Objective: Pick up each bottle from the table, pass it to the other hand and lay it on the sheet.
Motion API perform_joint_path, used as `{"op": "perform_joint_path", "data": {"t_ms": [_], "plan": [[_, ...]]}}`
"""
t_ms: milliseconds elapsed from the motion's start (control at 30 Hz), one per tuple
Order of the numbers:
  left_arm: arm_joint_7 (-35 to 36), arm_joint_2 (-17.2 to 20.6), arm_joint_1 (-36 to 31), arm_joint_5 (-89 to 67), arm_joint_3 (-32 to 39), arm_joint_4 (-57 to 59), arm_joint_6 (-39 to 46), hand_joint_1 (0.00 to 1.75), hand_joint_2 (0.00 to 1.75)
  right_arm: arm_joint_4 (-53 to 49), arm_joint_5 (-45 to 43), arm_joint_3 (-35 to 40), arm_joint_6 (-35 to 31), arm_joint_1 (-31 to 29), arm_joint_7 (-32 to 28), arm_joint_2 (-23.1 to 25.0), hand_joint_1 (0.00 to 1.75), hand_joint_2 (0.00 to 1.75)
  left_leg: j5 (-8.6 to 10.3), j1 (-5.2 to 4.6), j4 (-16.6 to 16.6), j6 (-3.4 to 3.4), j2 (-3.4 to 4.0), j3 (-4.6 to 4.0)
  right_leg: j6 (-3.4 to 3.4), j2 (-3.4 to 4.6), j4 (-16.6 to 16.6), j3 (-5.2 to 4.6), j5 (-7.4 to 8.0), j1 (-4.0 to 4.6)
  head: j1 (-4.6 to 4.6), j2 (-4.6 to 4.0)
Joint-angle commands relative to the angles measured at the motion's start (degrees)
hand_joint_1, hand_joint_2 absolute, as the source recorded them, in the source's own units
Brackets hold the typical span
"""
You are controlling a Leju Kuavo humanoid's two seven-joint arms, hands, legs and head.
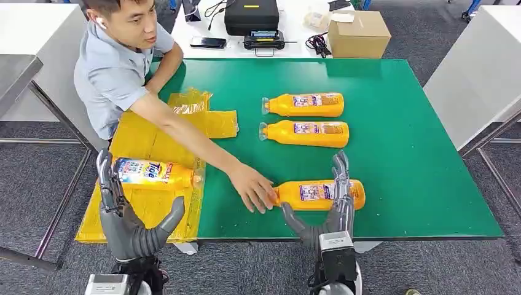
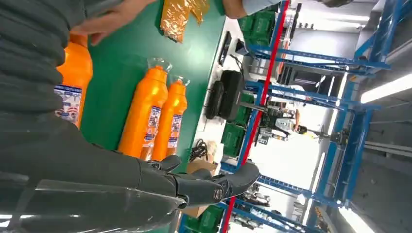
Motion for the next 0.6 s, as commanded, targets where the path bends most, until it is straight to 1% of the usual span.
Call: {"op": "perform_joint_path", "data": {"t_ms": [33, 67, 100, 133, 167, 233, 267, 300, 333, 367, 433, 467, 500, 533, 567, 600], "plan": [[1.7, -0.3, -11.8, 3.9, -5.8, 15.3, -3.9, 0.0, 1.75, 0.5, -2.8, -4.1, -3.5, 0.9, -2.4, -3.1, 0.0, 1.75, 0.01, 0.06, -0.1, -0.08, -0.22, 0.21, -0.1, -0.25, -0.1, 0.29, -0.05, 0.07, 0.0, 0.0], [1.5, -0.6, -13.8, 4.4, -7.1, 17.7, -3.7, 0.0, 1.75, 0.1, -3.6, -5.1, -4.2, 1.5, -2.9, -3.5, 0.0, 1.75, 0.03, 0.08, -0.1, -0.09, -0.38, 0.25, -0.12, -0.42, -0.2, 0.4, -0.08, 0.09, -0.02, 0.0], [1.7, -1.7, -17.1, 5.0, -8.7, 21.8, -2.8, 0.0, 1.75, -0.5, -5.0, -6.9, -4.1, 2.6, -3.9, -4.1, 0.0, 1.75, 0.02, 0.11, -0.1, -0.11, -0.45, 0.33, -0.15, -0.5, -0.2, 0.5, -0.1, 0.12, 0.0, 0.0], [3.6, -2.7, -20.4, 7.1, -10.5, 26.6, -4.1, 0.0, 1.75, 0.3, -2.6, -8.3, -7.2, 3.0, -3.3, -5.4, 0.0, 1.75, 0.12, 0.03, -0.1, -0.03, -0.61, 0.15, -0.06, -0.63, -0.1, 0.32, -0.07, 0.03, 0.0, 0.0], [2.8, -3.5, -22.0, 7.7, -11.3, 29.3, -3.0, 0.0, 1.75, 0.7, -2.9, -8.7, -6.7, 3.0, -4.2, -6.3, 0.0, 1.75, 0.11, 0.07, 0.0, -0.04, -0.76, 0.21, -0.09, -0.79, -0.2, 0.43, -0.11, 0.08, 0.0, 0.0], [2.0, -3.6, -22.5, 8.4, -12.3, 30.7, -1.9, 0.0, 1.75, 2.1, -0.8, -8.6, -6.8, 2.0, -4.5, -6.9, 0.0, 1.75, 0.12, 0.03, -0.1, -0.01, -0.68, 0.24, -0.04, -0.7, -0.2, 0.41, -0.06, 0.05, 0.0, 0.0], [1.9, -3.4, -22.4, 8.6, -12.6, 30.6, -1.8, 0.0, 1.75, 2.5, -0.7, -8.6, -7.0, 1.8, -4.5, -6.7, 0.0, 1.75, 0.09, -0.01, -0.1, 0.0, -0.46, 0.21, -0.03, -0.46, -0.2, 0.32, -0.02, 0.01, 0.02, 0.0], [2.4, -2.8, -22.0, 9.4, -13.4, 30.2, -1.3, 0.0, 1.75, 4.2, 5.9, -7.2, -8.4, 1.1, -2.4, -8.0, 0.0, 1.75, 0.06, 0.01, 0.0, -0.01, -0.37, 0.26, -0.06, -0.38, -0.2, 0.38, -0.02, 0.04, 0.02, 0.0], [2.5, -2.5, -21.6, 9.7, -13.9, 30.1, -1.3, 0.0, 1.75, 6.1, 11.2, -6.3, -8.1, 0.7, 0.6, -9.8, 0.0, 1.75, 0.01, 0.0, 0.0, -0.04, -0.23, 0.33, -0.07, -0.26, -0.2, 0.44, -0.01, 0.04, 0.02, 0.0], [2.7, -2.4, -21.4, 10.0, -14.3, 30.0, -1.5, 0.0, 1.75, 6.4, 12.2, -5.8, -8.1, 0.6, 1.5, -10.3, 0.0, 1.75, -0.01, -0.04, -0.1, -0.03, -0.04, 0.34, -0.03, -0.09, -0.2, 0.42, 0.07, 0.0, 0.0, 0.0], [2.8, -2.3, -21.1, 10.4, -14.8, 30.1, -1.7, 0.0, 1.75, 8.0, 12.6, -5.9, -8.7, 0.4, 1.3, -11.2, 0.0, 1.75, -0.03, -0.02, -0.1, -0.04, -0.03, 0.42, -0.02, -0.09, -0.3, 0.49, 0.06, 0.02, 0.0, 0.0], [2.8, -2.2, -21.1, 10.7, -15.2, 30.2, -1.9, 0.0, 1.75, 8.7, 14.7, -5.9, -9.8, 0.2, 1.2, -11.7, 0.0, 1.75, -0.05, 0.02, -0.1, -0.08, -0.03, 0.52, -0.07, -0.1, -0.3, 0.59, 0.04, 0.06, -0.02, 0.0], [2.8, -2.2, -21.1, 10.7, -15.2, 30.2, -1.9, 0.0, 1.75, 8.7, 14.7, -5.9, -9.8, 0.2, 1.2, -11.7, 0.0, 1.75, -0.01, -0.02, -0.1, -0.05, -0.05, 0.38, -0.03, -0.11, -0.2, 0.42, 0.06, 0.02, -0.02, 0.0], [3.0, -2.6, -20.8, 10.9, -15.3, 30.2, -1.9, 0.0, 1.75, 10.7, 26.2, -5.0, -11.2, -0.6, 7.6, -14.1, 0.0, 1.75, -0.05, 0.01, -0.1, -0.07, -0.07, 0.44, -0.06, -0.13, -0.2, 0.5, 0.02, 0.05, 0.0, 0.0], [3.2, -2.9, -20.5, 10.7, -15.4, 30.1, -1.8, 0.0, 1.75, 10.9, 26.1, -5.3, -11.3, -0.5, 7.5, -14.8, 0.0, 1.75, -0.03, -0.02, 0.0, -0.04, -0.06, 0.32, -0.01, -0.08, -0.2, 0.36, 0.04, 0.02, 0.0, 0.0], [4.6, -3.1, -20.0, 9.8, -15.7, 29.5, -1.7, 0.0, 1.75, 13.5, 27.8, -5.6, -11.1, -1.6, 9.4, -16.2, 0.0, 1.75, -0.07, 0.01, -0.1, -0.05, 0.0, 0.42, -0.04, -0.02, -0.2, 0.48, 0.03, 0.05, 0.0, 0.0]]}}
